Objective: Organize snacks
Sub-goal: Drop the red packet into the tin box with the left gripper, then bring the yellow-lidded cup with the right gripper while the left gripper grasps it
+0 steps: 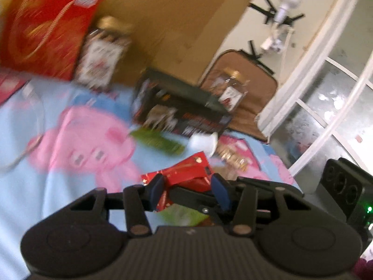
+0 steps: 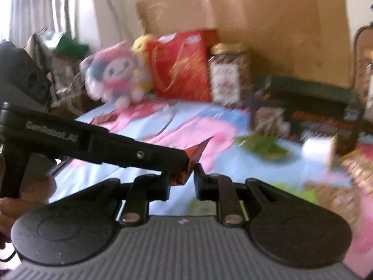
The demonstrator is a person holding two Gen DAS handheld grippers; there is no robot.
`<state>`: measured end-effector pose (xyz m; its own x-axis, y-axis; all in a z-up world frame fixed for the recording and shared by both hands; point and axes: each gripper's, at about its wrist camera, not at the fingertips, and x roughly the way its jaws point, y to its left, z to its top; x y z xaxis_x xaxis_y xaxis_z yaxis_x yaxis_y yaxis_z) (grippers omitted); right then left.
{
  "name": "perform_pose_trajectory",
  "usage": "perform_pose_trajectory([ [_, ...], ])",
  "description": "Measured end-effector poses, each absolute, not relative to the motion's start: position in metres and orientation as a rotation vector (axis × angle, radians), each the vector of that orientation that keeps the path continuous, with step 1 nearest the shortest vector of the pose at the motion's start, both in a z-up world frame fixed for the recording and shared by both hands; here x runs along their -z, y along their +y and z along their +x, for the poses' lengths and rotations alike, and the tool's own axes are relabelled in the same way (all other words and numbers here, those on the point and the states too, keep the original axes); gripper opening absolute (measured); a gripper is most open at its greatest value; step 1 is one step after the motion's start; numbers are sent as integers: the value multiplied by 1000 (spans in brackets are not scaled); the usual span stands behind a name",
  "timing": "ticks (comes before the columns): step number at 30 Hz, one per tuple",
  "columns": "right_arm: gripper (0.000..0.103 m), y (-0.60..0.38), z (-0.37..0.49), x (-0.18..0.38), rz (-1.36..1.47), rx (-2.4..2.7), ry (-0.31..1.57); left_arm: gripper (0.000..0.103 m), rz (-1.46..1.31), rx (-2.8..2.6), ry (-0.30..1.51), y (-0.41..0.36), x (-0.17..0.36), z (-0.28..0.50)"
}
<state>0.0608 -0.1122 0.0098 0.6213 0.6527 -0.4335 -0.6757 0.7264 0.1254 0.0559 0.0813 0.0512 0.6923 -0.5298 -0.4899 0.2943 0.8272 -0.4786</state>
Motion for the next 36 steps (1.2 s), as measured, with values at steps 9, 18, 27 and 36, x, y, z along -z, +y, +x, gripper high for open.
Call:
perform_pose_trajectory([
  [9,22,-169,140,-50,51,-563,358,45,-227,536,580,-1,-102,163],
  [18,30,-202,205,-44,28,-440,413,45,-187,474,661,-54,-82,242],
  [27,55,-240,171,-38,106,-403,372,48,-223,467,601,-31,-89,216],
  [36,55,-222,179,2,189,-484,563,49,-367,400,662,48,-45,131],
])
